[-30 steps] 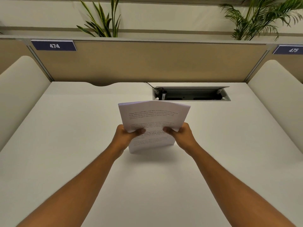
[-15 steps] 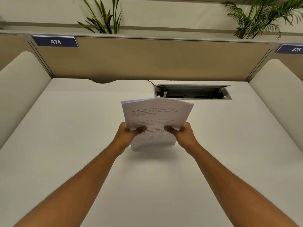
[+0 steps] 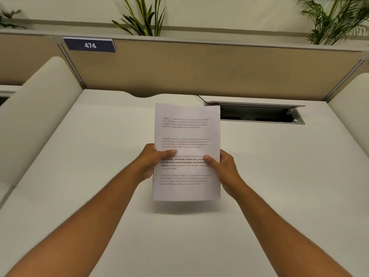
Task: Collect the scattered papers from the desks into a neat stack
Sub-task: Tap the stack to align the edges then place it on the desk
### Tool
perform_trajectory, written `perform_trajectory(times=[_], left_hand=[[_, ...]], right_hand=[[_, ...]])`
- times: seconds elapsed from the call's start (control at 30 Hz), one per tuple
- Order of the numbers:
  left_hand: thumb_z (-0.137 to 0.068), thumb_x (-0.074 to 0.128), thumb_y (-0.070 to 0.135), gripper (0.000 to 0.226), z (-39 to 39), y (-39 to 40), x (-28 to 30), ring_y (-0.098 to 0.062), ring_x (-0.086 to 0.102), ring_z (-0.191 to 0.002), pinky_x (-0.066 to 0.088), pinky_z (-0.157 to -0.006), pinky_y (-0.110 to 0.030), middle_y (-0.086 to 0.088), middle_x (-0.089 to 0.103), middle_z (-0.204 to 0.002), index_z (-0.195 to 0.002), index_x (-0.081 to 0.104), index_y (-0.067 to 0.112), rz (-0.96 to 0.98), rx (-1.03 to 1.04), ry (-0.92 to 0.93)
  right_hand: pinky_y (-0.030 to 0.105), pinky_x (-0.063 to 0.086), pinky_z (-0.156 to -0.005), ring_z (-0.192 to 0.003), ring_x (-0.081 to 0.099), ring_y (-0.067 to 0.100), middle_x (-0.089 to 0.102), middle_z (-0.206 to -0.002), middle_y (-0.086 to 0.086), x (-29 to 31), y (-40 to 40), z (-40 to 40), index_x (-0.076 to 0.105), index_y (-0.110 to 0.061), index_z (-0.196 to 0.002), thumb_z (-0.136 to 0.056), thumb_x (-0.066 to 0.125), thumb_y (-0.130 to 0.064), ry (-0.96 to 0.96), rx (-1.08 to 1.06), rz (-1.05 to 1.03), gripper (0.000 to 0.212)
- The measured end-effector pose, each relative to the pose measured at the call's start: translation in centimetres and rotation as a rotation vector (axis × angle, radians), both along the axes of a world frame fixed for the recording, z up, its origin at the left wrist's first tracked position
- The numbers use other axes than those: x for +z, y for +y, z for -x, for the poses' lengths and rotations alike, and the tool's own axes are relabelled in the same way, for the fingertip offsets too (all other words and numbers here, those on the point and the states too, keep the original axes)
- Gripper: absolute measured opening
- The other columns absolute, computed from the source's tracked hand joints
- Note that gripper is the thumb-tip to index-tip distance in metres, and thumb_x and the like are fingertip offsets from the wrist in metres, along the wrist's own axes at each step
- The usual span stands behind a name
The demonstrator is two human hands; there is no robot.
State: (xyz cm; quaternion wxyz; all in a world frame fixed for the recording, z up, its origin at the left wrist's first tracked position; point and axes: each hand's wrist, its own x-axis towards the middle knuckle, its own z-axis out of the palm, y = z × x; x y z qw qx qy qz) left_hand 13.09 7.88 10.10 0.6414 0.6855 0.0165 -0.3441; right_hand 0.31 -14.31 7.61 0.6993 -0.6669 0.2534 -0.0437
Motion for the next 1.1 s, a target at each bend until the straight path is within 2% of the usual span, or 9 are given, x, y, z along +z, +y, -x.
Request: perform_trajectory(times=[0.1, 0.23, 0.33, 0.47, 0.57, 0.77, 0.87, 0.97, 1.1], left_hand=[[-0.108, 0.065, 0.006, 0.034, -1.2, 1.1, -0.9, -0.042, 0.079, -0.115, 0.066, -0.092, -0.052, -0.019, 0.081, -0.13, -0.142, 0.07, 0.006, 0.033, 0.088, 0.043], [-0.112, 0.051, 0.009, 0.031, -3.3, 2.7, -2.4, -0.033, 0.078, -0.097, 0.062, -0.079, -0.039, -0.016, 0.082, -0.123, -0.133, 0.074, 0.005, -0.045, 0.203, 0.022], [-0.111, 0.056, 0.005, 0.03, -5.1, 3.5, -3.6, -0.035, 0.08, -0.106, 0.064, -0.083, -0.041, -0.012, 0.083, -0.122, -0.13, 0.078, 0.008, -0.139, 0.235, -0.058], [-0.105, 0.069, 0.002, 0.027, -8.3, 4.1, -4.7, -0.04, 0.08, -0.115, 0.064, -0.104, -0.057, -0.015, 0.084, -0.122, -0.129, 0.081, 0.004, -0.239, 0.259, -0.155], [-0.102, 0.074, 0.001, 0.026, -11.3, 3.9, -4.9, -0.043, 0.08, -0.115, 0.064, -0.103, -0.058, -0.016, 0.085, -0.12, -0.126, 0.083, 0.004, -0.296, 0.26, -0.191], [-0.098, 0.078, 0.0, 0.025, -18.6, 2.1, -5.7, -0.041, 0.08, -0.113, 0.065, -0.103, -0.053, -0.019, 0.084, -0.12, -0.123, 0.083, 0.003, -0.353, 0.249, -0.24], [-0.098, 0.077, 0.001, 0.026, -22.0, 0.9, -6.6, -0.035, 0.08, -0.109, 0.065, -0.103, -0.046, -0.018, 0.084, -0.122, -0.123, 0.084, 0.004, -0.387, 0.231, -0.252], [-0.098, 0.076, 0.002, 0.025, -24.4, -0.2, -7.5, -0.035, 0.081, -0.108, 0.066, -0.101, -0.049, -0.017, 0.084, -0.123, -0.122, 0.084, 0.004, -0.423, 0.213, -0.251], [-0.099, 0.076, 0.003, 0.024, -25.8, -1.2, -8.4, -0.038, 0.081, -0.109, 0.066, -0.1, -0.051, -0.017, 0.084, -0.125, -0.122, 0.084, 0.004, -0.469, 0.206, -0.261]], right_hand=[[0.05, 0.064, -0.094, -0.103, 0.079, 0.025, 0.079, -0.12, 0.002, -0.6, 1.7, -1.4, 0.068, -0.016, -0.132, -0.1, 0.071, -0.02, 0.043, -0.045, 0.024, 0.033], [0.051, 0.063, -0.095, -0.104, 0.078, 0.028, 0.079, -0.121, 0.005, -1.4, 3.0, -3.6, 0.068, -0.013, -0.132, -0.1, 0.07, -0.017, 0.096, -0.072, 0.028, 0.033], [0.052, 0.062, -0.096, -0.104, 0.078, 0.029, 0.079, -0.12, 0.005, -2.0, 3.4, -5.7, 0.069, -0.013, -0.132, -0.1, 0.069, -0.015, 0.14, -0.089, 0.037, 0.032], [0.053, 0.061, -0.098, -0.106, 0.076, 0.032, 0.078, -0.121, 0.008, -2.6, 3.5, -9.3, 0.069, -0.011, -0.13, -0.098, 0.071, -0.015, 0.207, -0.095, 0.07, 0.032], [0.054, 0.06, -0.099, -0.107, 0.075, 0.035, 0.077, -0.122, 0.011, -3.0, 3.4, -12.8, 0.068, -0.009, -0.129, -0.097, 0.073, -0.015, 0.256, -0.099, 0.096, 0.033], [0.048, 0.06, -0.099, -0.108, 0.073, 0.034, 0.074, -0.126, 0.012, -4.1, 2.6, -20.4, 0.067, -0.009, -0.129, -0.095, 0.074, -0.017, 0.32, -0.118, 0.205, 0.035], [0.04, 0.059, -0.092, -0.105, 0.071, 0.03, 0.073, -0.126, 0.011, -4.8, 1.8, -23.7, 0.067, -0.01, -0.127, -0.094, 0.073, -0.018, 0.345, -0.133, 0.265, 0.034], [0.034, 0.055, -0.084, -0.101, 0.068, 0.028, 0.072, -0.127, 0.011, -5.4, 0.9, -26.2, 0.067, -0.009, -0.126, -0.094, 0.073, -0.019, 0.367, -0.132, 0.333, 0.034], [0.044, 0.06, -0.095, -0.112, 0.071, 0.033, 0.072, -0.129, 0.013, -6.0, 0.0, -27.6, 0.067, -0.005, -0.125, -0.092, 0.076, -0.019, 0.386, -0.092, 0.387, 0.037]])
